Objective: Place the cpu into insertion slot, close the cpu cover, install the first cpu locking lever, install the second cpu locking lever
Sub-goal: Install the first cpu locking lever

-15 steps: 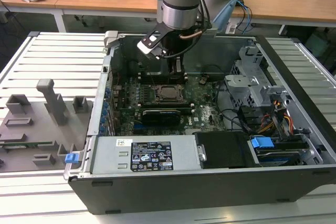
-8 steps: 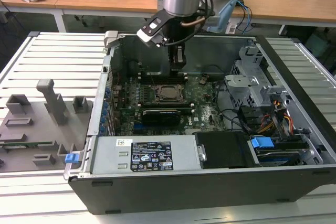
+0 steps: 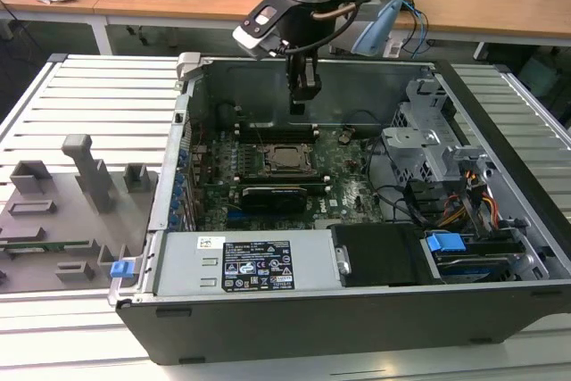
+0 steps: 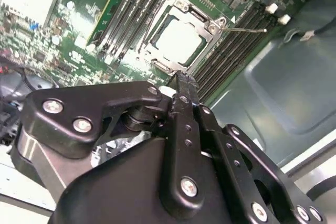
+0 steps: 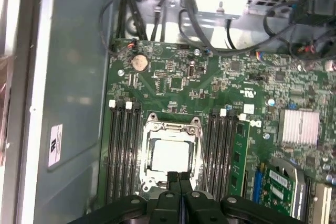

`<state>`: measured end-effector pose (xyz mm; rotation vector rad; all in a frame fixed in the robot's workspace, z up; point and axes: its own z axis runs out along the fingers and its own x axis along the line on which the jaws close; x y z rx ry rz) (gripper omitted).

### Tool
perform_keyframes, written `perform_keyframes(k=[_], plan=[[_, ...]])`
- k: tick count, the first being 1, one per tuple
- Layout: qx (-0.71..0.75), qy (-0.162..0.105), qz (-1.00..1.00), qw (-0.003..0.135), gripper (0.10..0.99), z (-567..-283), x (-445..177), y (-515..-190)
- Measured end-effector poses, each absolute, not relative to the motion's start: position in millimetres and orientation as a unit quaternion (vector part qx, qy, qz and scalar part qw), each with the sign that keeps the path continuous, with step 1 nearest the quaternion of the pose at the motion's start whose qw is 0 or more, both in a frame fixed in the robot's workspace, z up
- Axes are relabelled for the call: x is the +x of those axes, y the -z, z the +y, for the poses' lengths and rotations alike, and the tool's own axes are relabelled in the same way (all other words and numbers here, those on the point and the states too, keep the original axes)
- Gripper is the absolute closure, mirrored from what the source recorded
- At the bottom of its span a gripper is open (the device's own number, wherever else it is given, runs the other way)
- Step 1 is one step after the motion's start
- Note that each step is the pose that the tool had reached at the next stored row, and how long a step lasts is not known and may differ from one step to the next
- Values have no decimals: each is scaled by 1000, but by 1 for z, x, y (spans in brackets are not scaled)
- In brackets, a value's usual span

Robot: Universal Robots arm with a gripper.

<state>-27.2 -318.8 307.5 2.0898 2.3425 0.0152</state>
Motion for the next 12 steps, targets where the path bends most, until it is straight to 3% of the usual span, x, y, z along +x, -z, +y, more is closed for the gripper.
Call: perform_keyframes(k=[12], plan=[[566, -2, 824, 3, 980, -319, -27, -306]])
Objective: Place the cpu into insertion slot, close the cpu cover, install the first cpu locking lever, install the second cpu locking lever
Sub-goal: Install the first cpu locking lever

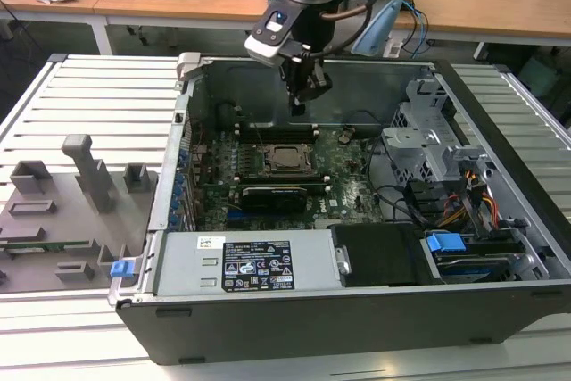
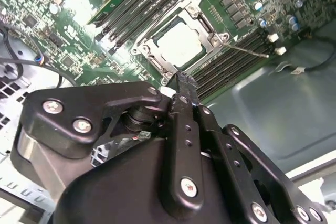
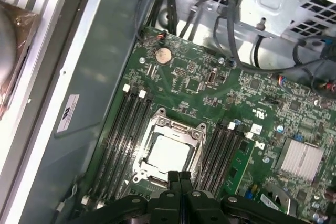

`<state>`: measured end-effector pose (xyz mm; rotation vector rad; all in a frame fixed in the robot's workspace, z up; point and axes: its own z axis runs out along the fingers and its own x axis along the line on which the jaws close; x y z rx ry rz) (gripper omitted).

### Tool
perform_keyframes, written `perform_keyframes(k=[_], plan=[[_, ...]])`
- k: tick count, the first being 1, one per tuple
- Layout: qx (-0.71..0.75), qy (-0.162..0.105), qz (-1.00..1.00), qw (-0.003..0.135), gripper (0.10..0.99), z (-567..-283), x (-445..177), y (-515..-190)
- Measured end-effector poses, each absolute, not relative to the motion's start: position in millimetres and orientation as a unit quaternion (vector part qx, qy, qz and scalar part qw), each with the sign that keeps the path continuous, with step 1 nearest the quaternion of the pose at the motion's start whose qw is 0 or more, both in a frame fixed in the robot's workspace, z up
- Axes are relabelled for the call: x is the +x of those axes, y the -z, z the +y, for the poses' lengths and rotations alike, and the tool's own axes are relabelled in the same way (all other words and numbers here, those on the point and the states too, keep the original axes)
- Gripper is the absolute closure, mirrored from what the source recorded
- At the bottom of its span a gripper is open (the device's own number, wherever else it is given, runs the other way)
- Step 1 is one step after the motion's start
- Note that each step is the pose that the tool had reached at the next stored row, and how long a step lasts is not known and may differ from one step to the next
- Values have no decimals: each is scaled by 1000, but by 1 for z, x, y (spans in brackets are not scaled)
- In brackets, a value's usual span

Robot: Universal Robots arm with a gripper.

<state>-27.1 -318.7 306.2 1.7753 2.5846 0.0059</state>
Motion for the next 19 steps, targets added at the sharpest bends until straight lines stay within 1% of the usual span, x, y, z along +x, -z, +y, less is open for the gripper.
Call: perform_keyframes(k=[13, 19], plan=[[422, -1, 907, 4, 980, -319, -27, -299], [332, -2, 943, 3, 980, -319, -27, -295]])
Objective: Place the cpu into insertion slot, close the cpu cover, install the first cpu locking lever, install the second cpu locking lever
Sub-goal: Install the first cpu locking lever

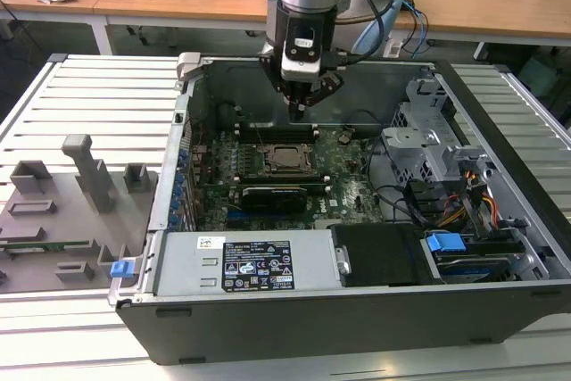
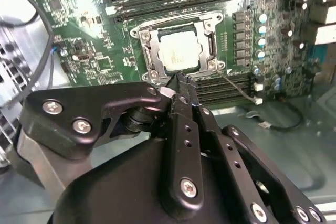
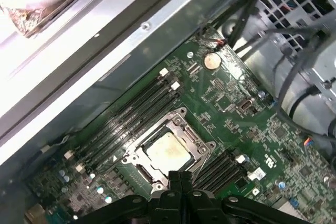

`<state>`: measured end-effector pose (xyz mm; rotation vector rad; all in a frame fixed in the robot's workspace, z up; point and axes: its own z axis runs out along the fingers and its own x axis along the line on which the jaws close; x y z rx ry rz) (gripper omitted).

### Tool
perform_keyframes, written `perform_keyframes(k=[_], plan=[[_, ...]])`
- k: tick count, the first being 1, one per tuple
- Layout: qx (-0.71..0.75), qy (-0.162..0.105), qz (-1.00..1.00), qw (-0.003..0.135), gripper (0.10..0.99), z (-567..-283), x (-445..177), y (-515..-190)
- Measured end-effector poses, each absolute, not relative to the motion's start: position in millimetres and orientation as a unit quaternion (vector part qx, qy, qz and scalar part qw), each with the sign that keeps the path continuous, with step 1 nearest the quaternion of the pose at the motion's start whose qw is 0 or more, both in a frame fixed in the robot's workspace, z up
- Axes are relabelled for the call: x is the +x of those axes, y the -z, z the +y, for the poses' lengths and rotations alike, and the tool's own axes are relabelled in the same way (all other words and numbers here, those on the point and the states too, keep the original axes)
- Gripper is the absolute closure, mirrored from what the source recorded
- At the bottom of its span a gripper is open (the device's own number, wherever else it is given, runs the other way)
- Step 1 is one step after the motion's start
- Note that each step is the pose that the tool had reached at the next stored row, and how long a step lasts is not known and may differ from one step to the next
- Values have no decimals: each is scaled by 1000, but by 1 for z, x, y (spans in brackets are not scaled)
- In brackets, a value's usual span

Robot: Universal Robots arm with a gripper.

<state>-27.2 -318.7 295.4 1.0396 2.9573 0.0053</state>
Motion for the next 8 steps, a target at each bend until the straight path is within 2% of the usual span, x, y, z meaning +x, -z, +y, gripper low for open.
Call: perform_keyframes(k=[8], plan=[[261, -2, 965, 3, 980, -319, -27, -294]])
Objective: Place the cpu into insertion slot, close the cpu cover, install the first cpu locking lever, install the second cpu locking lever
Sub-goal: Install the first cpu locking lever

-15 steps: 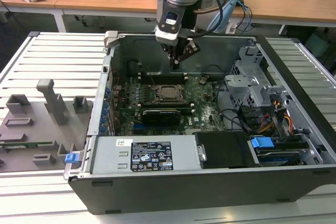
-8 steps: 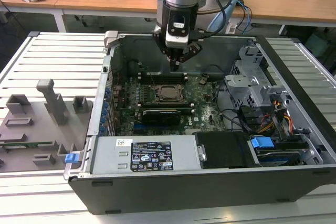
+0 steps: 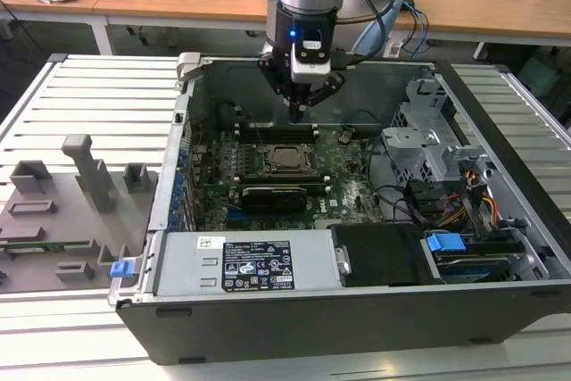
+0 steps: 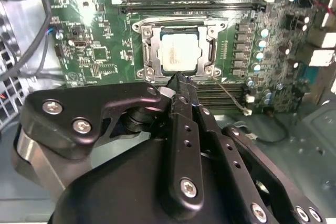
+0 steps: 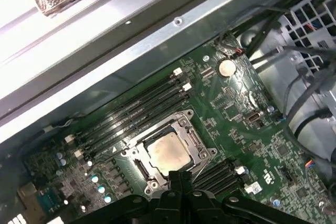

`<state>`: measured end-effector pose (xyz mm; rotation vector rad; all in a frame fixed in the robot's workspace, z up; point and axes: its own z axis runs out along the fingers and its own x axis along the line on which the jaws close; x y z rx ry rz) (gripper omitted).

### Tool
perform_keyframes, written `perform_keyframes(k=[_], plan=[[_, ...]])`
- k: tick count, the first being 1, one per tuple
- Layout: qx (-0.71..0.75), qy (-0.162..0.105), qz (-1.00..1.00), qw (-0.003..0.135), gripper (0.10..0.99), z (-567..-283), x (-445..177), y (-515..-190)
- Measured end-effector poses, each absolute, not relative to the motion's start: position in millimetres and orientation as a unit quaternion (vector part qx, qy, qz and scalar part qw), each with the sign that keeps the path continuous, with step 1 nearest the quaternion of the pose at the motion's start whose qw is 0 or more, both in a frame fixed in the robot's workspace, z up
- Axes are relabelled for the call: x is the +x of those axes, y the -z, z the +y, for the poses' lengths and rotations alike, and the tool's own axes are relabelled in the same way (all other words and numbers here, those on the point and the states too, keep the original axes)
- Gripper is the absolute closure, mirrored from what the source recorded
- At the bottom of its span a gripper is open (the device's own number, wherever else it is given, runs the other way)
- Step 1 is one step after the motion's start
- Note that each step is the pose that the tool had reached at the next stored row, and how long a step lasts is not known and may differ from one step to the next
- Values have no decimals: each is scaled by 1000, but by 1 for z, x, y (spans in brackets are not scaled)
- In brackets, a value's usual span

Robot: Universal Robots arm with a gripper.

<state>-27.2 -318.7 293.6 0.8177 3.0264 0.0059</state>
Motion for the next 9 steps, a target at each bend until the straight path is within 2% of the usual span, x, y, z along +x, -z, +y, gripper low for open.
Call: perform_keyframes(k=[9], plan=[[185, -2, 983, 3, 980, -319, -27, -293]])
